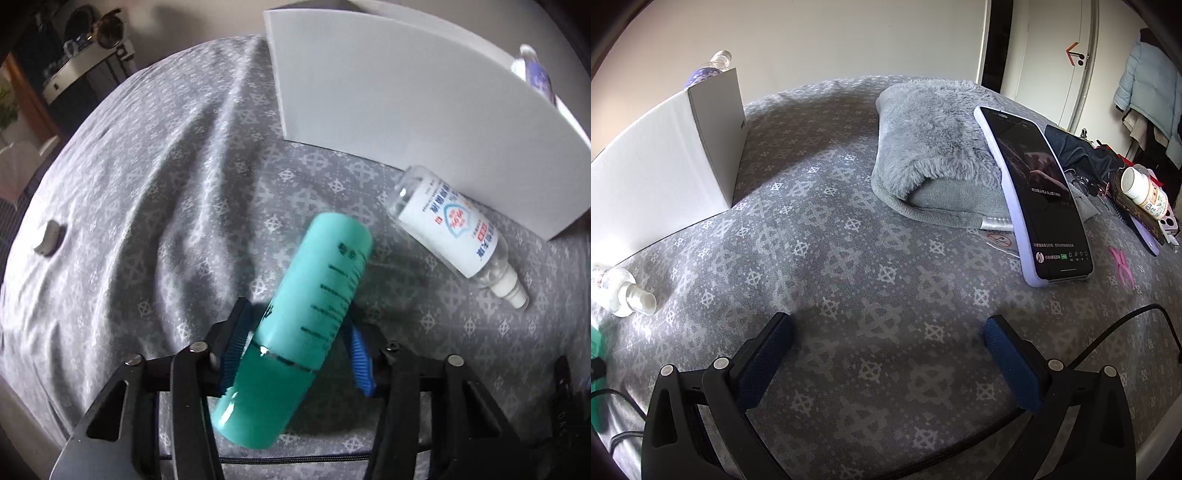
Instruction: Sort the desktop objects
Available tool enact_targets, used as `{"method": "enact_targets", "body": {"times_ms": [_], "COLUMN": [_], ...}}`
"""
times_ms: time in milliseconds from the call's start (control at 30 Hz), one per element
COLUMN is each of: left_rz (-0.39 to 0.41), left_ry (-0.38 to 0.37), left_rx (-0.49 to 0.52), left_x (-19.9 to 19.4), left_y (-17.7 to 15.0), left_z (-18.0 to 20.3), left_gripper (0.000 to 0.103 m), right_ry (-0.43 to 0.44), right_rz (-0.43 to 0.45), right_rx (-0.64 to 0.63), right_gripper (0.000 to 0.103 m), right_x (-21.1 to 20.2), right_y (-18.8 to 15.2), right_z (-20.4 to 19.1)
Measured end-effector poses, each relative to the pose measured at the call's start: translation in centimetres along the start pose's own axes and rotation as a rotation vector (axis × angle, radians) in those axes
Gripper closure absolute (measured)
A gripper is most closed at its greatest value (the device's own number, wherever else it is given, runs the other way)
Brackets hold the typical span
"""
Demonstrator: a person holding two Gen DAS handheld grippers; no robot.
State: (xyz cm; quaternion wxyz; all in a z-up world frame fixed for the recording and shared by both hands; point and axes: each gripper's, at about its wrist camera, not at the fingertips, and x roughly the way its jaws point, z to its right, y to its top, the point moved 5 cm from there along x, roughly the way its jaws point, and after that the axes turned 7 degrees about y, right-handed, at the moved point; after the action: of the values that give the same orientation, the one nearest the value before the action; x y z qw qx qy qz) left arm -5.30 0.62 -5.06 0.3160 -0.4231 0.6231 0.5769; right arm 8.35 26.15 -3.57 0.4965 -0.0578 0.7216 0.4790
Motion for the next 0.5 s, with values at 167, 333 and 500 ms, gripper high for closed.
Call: {"method": "enact_targets", "body": {"times_ms": [167,333,500], "left_rz": [0.06,0.16,0.313], "left_ry": [-0.027,0.068,0.093], "left_rx": [-0.115,-0.061,0.004], "left_x": [-1.6,-5.5,-10.5], "left_y": [-1.9,-1.7,0.8], "left_z": [-1.7,-1.3,0.0], "left_gripper": [0.07,0.07,0.07], "right_ry": [0.0,0.0,0.0], "right_rz": [0.0,0.0,0.0], "right_rx": [0.0,0.0,0.0], "right_gripper": [0.0,0.0,0.0], "right_x": [0.0,0.0,0.0], "right_y": [0.0,0.0,0.0], "right_z": [0.1,0.0,0.0]}}
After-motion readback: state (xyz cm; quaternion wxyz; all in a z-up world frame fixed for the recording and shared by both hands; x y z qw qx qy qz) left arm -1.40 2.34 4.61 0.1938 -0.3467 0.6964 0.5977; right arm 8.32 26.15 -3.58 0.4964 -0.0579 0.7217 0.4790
